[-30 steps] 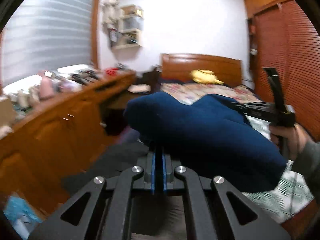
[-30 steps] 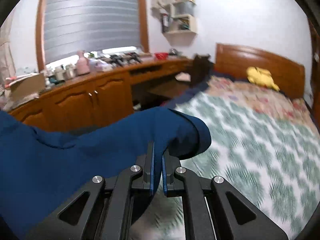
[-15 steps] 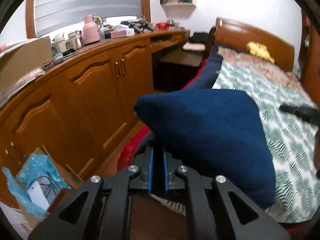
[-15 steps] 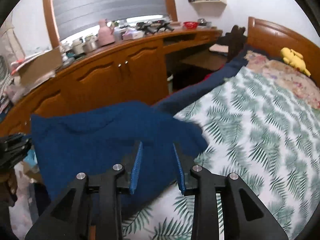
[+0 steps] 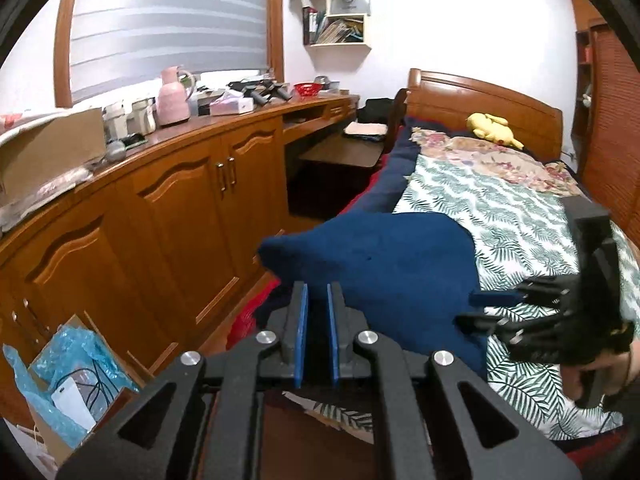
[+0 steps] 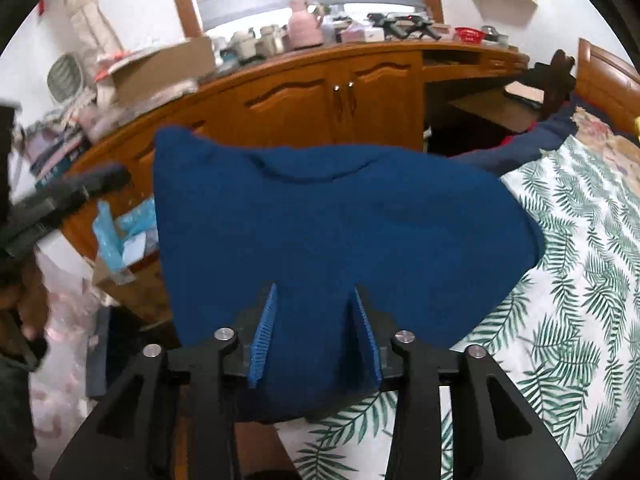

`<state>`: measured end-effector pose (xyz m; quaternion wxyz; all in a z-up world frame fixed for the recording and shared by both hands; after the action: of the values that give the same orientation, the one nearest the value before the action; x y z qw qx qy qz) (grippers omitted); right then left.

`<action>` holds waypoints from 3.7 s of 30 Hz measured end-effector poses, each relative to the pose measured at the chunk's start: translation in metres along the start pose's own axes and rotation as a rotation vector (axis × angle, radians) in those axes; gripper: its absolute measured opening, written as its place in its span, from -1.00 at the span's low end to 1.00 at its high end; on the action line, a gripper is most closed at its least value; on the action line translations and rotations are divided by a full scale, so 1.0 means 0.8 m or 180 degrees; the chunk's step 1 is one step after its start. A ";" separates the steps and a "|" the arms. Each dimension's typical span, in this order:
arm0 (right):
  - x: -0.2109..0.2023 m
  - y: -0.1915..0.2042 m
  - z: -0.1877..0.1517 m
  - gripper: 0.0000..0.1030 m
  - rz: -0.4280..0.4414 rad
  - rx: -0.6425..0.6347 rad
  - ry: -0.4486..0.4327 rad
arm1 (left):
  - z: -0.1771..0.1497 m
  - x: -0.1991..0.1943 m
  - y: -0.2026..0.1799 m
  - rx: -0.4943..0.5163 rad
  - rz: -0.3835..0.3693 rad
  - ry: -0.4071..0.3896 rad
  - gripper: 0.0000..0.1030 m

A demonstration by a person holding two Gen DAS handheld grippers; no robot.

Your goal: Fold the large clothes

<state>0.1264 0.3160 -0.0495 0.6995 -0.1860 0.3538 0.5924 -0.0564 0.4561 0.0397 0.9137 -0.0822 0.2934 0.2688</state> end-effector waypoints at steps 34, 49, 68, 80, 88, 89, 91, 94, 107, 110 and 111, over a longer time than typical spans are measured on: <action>-0.215 -0.059 -0.150 0.48 -0.0648 0.0243 -0.0454 | -0.041 -0.003 -0.211 0.0246 -0.0800 0.0113 -0.46; -0.310 -0.127 -0.245 0.71 -0.1202 0.0596 -0.0583 | -0.077 -0.015 -0.371 0.0606 -0.1147 0.0144 -0.45; -0.478 -0.207 -0.412 0.82 -0.1841 0.1302 -0.0848 | -0.113 -0.077 -0.569 0.0875 -0.1533 0.0192 -0.38; -0.563 -0.216 -0.447 0.99 -0.2309 0.1598 -0.1153 | -0.091 -0.123 -0.610 0.0943 -0.1753 -0.0088 -0.36; -0.623 -0.190 -0.450 0.99 -0.2565 0.1565 -0.1492 | -0.082 -0.164 -0.592 0.0880 -0.1695 -0.0279 -0.36; -0.627 -0.186 -0.450 0.99 -0.2595 0.1551 -0.1516 | -0.082 -0.167 -0.588 0.0881 -0.1679 -0.0298 -0.35; -0.633 -0.179 -0.450 0.99 -0.2644 0.1535 -0.1555 | -0.082 -0.176 -0.580 0.0885 -0.1645 -0.0336 -0.35; -0.636 -0.170 -0.451 0.99 -0.2673 0.1508 -0.1584 | -0.081 -0.182 -0.571 0.0857 -0.1627 -0.0360 -0.35; -0.633 -0.160 -0.450 0.99 -0.2651 0.1484 -0.1607 | -0.084 -0.184 -0.554 0.0785 -0.1613 -0.0353 -0.34; -0.632 -0.158 -0.447 0.99 -0.2654 0.1465 -0.1601 | -0.085 -0.184 -0.554 0.0784 -0.1614 -0.0346 -0.34; -0.633 -0.158 -0.447 0.99 -0.2657 0.1474 -0.1606 | -0.085 -0.184 -0.553 0.0782 -0.1614 -0.0346 -0.34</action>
<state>0.1256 -0.3088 0.0489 0.9614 -0.0037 0.1921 0.1968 0.0482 -0.0029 0.0664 0.9693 -0.0271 0.2444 -0.0019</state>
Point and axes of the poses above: each gripper's, at about its wrist camera, not at the fingertips, and x roughly the way its jaws point, y to its left, z to its top, the point moved 3 cm from there along x, roughly the way its jaws point, and after that the axes turned 1 degree about y, right-handed, at the moved point
